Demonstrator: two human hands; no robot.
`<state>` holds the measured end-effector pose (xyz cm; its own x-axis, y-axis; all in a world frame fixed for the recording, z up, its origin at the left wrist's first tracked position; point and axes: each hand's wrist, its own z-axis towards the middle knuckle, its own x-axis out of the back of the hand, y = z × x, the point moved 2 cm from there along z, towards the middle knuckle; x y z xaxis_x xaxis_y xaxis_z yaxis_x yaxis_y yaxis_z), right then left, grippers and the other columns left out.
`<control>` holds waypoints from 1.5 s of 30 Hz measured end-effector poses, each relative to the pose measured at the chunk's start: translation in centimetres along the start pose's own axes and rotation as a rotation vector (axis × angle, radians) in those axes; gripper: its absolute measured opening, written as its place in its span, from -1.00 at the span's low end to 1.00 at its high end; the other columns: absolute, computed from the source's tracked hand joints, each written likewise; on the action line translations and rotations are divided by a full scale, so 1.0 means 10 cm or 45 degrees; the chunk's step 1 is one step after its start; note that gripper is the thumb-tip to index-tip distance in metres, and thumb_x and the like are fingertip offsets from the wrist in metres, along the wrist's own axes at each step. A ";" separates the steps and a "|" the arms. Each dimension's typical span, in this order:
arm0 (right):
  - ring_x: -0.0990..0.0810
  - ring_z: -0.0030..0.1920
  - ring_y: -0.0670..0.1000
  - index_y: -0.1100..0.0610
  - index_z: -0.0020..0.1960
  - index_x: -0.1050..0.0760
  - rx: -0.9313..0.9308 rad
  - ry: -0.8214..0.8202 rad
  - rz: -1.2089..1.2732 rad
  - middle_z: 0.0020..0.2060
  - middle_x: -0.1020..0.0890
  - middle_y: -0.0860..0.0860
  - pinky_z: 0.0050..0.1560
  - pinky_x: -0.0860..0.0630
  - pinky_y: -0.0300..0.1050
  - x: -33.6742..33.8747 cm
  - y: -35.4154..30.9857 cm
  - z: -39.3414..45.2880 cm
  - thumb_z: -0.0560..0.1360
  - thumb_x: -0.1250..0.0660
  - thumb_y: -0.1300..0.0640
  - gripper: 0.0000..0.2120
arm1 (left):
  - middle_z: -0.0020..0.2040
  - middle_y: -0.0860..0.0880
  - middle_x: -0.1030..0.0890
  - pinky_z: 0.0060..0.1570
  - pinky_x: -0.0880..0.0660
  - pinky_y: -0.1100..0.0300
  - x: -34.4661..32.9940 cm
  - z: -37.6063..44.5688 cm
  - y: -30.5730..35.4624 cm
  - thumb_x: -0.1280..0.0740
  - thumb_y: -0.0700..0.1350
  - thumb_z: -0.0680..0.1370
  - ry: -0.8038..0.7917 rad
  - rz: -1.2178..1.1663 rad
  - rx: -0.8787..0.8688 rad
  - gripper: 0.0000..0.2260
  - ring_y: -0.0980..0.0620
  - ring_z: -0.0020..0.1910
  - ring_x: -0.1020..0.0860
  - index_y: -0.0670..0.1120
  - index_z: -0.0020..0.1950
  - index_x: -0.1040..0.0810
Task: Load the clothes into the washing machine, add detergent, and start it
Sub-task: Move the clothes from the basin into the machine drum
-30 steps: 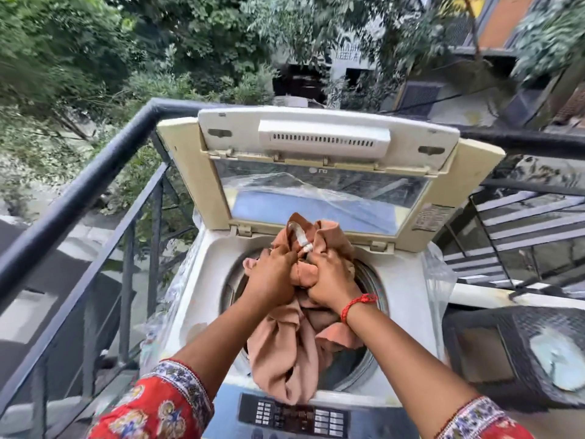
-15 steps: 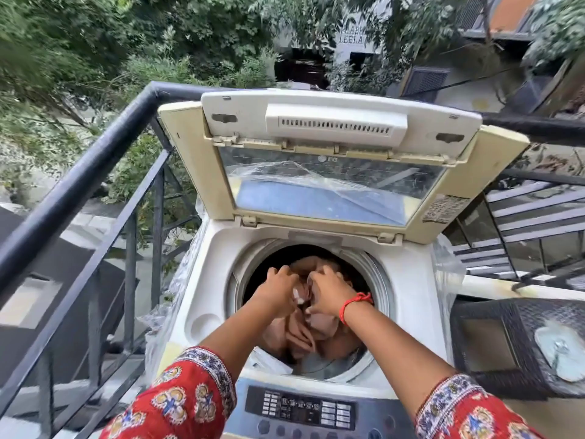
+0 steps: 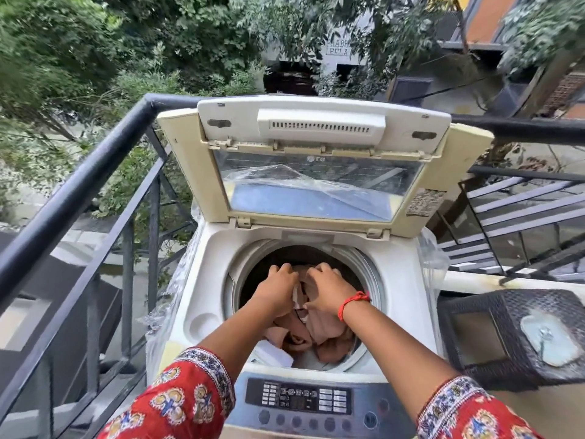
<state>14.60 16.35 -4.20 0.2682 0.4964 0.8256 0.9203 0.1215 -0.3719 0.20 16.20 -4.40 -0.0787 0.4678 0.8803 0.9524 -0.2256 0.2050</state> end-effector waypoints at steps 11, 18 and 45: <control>-0.41 0.26 0.20 0.03 0.31 -0.36 -0.247 0.172 0.081 0.24 -0.40 0.08 0.25 -0.45 0.13 0.14 0.52 -0.84 0.27 -0.54 -0.14 -0.30 | 0.27 -0.07 -0.32 0.04 -0.54 -0.04 0.02 -0.13 0.82 -0.34 -0.15 0.48 0.103 0.063 -0.310 -0.63 -0.14 0.25 -0.31 -0.09 0.27 -0.41; -0.43 0.24 0.20 0.04 0.33 -0.34 -0.560 0.409 0.128 0.25 -0.41 0.08 0.20 -0.47 0.08 0.10 0.68 -1.63 0.30 -0.52 -0.16 -0.30 | 0.29 -0.03 -0.35 0.05 -0.53 -0.09 0.00 -0.36 1.45 -0.40 -0.01 0.45 0.155 0.125 -0.664 -0.51 -0.10 0.32 -0.31 -0.03 0.33 -0.33; 0.18 0.56 0.10 -0.15 0.56 0.21 -1.560 0.438 0.563 0.57 0.18 0.01 0.44 -0.09 0.32 -1.96 1.70 -4.91 0.43 -0.33 -0.25 -0.07 | 0.58 -0.03 0.25 0.41 0.24 -0.28 -2.05 -1.76 3.93 -0.30 0.19 0.50 -0.155 0.807 -1.456 -0.10 -0.09 0.54 0.27 0.01 0.55 0.30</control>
<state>38.92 -33.52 -5.91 0.4976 0.0327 0.8668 0.3504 -0.9217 -0.1663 34.07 -17.28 -6.88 0.3715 0.0737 0.9255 0.0233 -0.9973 0.0701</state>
